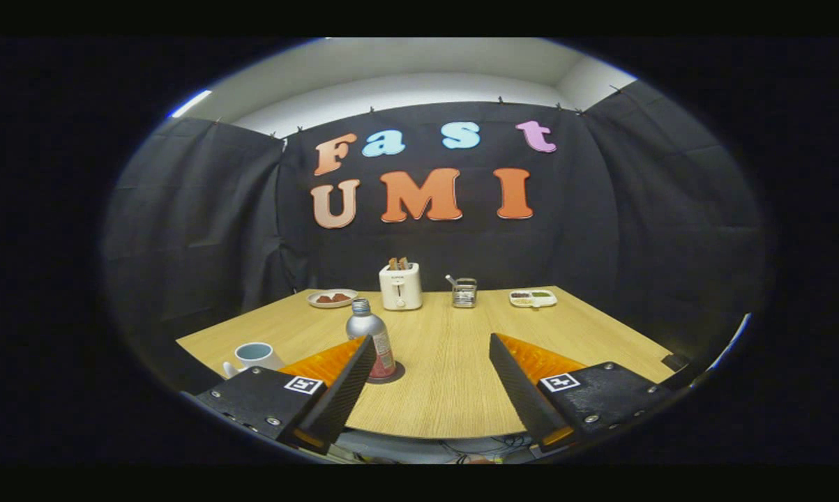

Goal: Take the bottle from table, then pour the juice into the cup, finally place the bottle on the coaster

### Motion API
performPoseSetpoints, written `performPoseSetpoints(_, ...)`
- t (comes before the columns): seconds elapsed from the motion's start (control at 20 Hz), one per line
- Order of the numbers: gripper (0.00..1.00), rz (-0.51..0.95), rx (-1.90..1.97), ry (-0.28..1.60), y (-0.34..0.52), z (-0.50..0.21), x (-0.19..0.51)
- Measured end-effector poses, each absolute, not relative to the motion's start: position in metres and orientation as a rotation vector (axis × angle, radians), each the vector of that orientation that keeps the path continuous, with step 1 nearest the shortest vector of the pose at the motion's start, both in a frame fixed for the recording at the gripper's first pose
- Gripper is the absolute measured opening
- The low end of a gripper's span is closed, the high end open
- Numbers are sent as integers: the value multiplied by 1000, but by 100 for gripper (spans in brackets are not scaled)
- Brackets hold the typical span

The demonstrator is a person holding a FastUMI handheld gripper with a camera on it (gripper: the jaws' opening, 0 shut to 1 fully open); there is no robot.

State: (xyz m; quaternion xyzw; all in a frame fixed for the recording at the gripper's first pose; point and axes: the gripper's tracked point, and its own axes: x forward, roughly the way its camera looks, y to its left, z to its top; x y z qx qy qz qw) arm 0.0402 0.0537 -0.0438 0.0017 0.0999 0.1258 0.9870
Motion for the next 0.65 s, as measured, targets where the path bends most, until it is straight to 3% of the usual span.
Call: performPoseSetpoints(0.65,97,177,-76,111,14,-62,16)
